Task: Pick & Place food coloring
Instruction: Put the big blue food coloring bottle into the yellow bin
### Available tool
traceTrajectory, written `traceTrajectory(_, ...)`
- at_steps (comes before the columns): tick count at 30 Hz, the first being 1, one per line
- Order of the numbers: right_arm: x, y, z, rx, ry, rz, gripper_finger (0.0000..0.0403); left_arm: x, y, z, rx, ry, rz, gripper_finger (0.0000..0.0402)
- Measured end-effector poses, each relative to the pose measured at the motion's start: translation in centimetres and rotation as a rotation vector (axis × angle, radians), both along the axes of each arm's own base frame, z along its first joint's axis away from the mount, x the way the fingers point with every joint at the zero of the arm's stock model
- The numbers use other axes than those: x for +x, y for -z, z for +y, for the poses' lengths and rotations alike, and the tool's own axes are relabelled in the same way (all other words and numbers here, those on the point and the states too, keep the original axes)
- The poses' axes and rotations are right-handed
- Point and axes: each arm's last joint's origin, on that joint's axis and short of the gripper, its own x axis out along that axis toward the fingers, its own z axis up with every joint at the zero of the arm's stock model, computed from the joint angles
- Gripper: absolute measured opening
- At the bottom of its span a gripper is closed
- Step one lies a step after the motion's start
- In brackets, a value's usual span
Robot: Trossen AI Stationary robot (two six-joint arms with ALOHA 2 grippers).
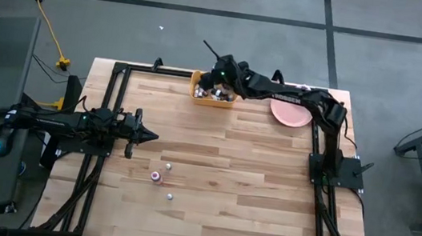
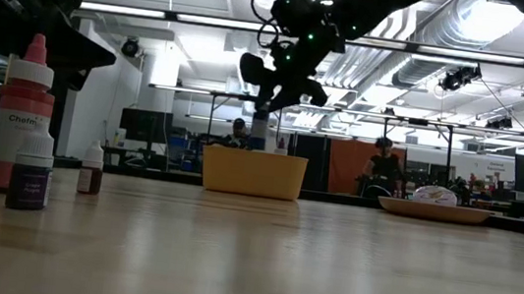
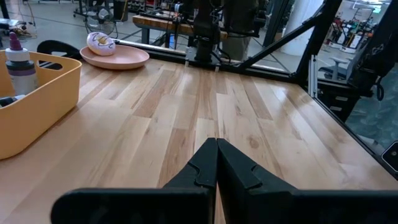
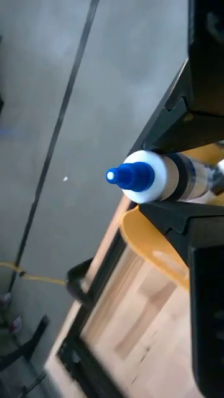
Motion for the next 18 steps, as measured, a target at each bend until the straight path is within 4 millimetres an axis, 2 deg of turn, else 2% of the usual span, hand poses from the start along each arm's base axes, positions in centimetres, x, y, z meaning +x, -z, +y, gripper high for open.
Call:
traceTrajectory(7,0.4,2.2,-1.6,0.042,0.009,-0.018,0.0104,0.0,0.0,0.0,0.000,0.001,0.000,0.0001)
traceTrajectory(15,0.6,4.4,-2.2,0.091,0.029,0.019,0.0104,0.0,0.0,0.0,0.000,0.003,0.000,0.0001)
traceTrajectory(18,0.3,4.7,-2.3,0.124,0.066,0.018,0.0104,0.0,0.0,0.0,-0.001,0.002,0.000,0.0001)
